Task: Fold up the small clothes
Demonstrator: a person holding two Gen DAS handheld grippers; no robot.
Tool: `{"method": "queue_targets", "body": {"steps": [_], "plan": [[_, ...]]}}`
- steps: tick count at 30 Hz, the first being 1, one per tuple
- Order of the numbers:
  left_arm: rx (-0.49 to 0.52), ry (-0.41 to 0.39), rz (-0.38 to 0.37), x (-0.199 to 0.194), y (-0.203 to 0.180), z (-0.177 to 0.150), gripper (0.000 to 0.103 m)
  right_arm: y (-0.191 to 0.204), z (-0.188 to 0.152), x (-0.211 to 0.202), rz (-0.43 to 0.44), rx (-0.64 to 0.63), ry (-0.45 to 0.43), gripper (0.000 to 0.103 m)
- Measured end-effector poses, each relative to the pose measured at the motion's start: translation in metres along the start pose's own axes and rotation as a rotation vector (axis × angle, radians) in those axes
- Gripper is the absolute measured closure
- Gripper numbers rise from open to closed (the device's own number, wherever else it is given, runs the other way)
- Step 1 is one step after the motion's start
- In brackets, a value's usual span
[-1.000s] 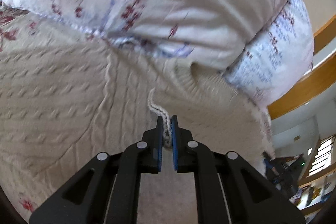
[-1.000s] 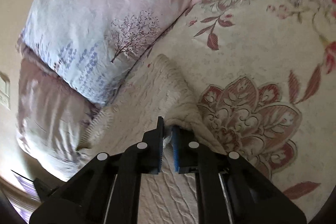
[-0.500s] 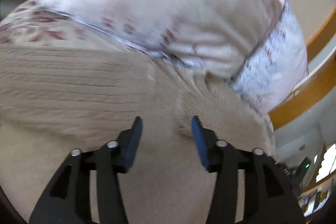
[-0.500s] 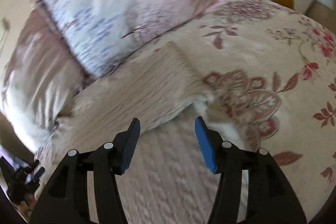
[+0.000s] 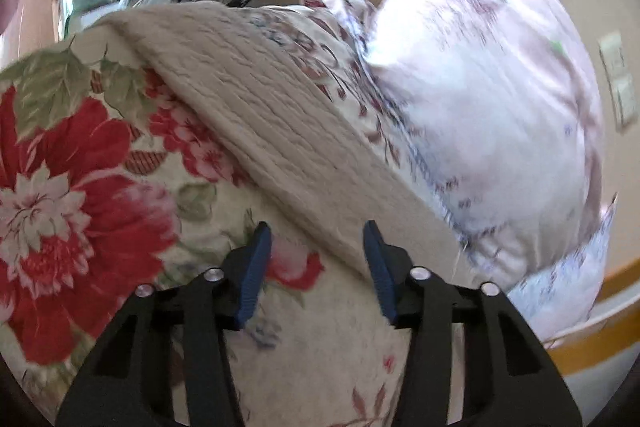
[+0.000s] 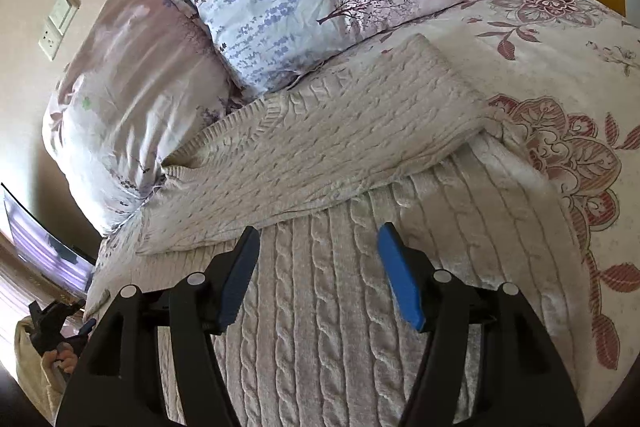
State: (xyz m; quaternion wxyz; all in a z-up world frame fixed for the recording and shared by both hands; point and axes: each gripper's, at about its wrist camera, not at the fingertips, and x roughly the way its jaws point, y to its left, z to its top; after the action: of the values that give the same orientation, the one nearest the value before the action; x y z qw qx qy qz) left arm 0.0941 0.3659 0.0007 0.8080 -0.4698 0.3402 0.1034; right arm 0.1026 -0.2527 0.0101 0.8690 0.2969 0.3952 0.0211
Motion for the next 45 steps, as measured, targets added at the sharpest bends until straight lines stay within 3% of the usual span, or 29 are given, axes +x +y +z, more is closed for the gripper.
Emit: {"method": "queue_targets", "body": {"steps": [4, 8, 12, 18, 25, 30, 35, 38, 41, 43, 45], "plan": [[-0.107, -0.038, -0.015, 0.000, 0.015, 0.018, 0.062, 0.000, -0.001, 0.000, 0.005, -0.003, 0.003, 0.037], [-0.201, -0.061, -0.023, 0.003, 0.030, 0.029, 0.077, -0.001, 0.000, 0.000, 0.014, 0.001, 0.005, 0.036], [-0.219, -0.060, 0.004, 0.005, 0.033, 0.036, 0.092, -0.001, 0.000, 0.001, 0.019, 0.000, 0.009, 0.035], [-0.141, -0.109, -0.033, -0.005, 0.002, 0.040, 0.097, -0.002, 0.000, 0.001, 0.028, 0.006, 0.008, 0.035], [0.094, -0.106, -0.199, -0.011, -0.102, 0.013, 0.098, -0.002, -0.001, 0.000, 0.039, 0.012, 0.008, 0.035], [0.271, -0.006, -0.343, 0.008, -0.185, -0.042, 0.098, 0.003, -0.001, -0.001, 0.041, -0.017, 0.026, 0.035], [0.435, 0.178, -0.443, 0.056, -0.256, -0.132, 0.098, 0.014, 0.001, -0.014, 0.046, -0.082, 0.020, 0.035], [0.500, 0.307, -0.441, 0.090, -0.275, -0.185, 0.098, 0.016, 0.005, -0.025, 0.019, -0.122, 0.000, 0.035], [0.555, 0.435, -0.373, 0.124, -0.275, -0.225, 0.094, 0.021, 0.013, -0.030, -0.003, -0.166, -0.002, 0.035], [0.564, 0.488, -0.353, 0.131, -0.268, -0.234, 0.091, 0.032, 0.019, -0.031, -0.009, -0.224, 0.005, 0.035], [0.564, 0.495, -0.365, 0.125, -0.258, -0.233, 0.080, 0.051, 0.025, -0.029, 0.001, -0.311, 0.019, 0.035]]}}
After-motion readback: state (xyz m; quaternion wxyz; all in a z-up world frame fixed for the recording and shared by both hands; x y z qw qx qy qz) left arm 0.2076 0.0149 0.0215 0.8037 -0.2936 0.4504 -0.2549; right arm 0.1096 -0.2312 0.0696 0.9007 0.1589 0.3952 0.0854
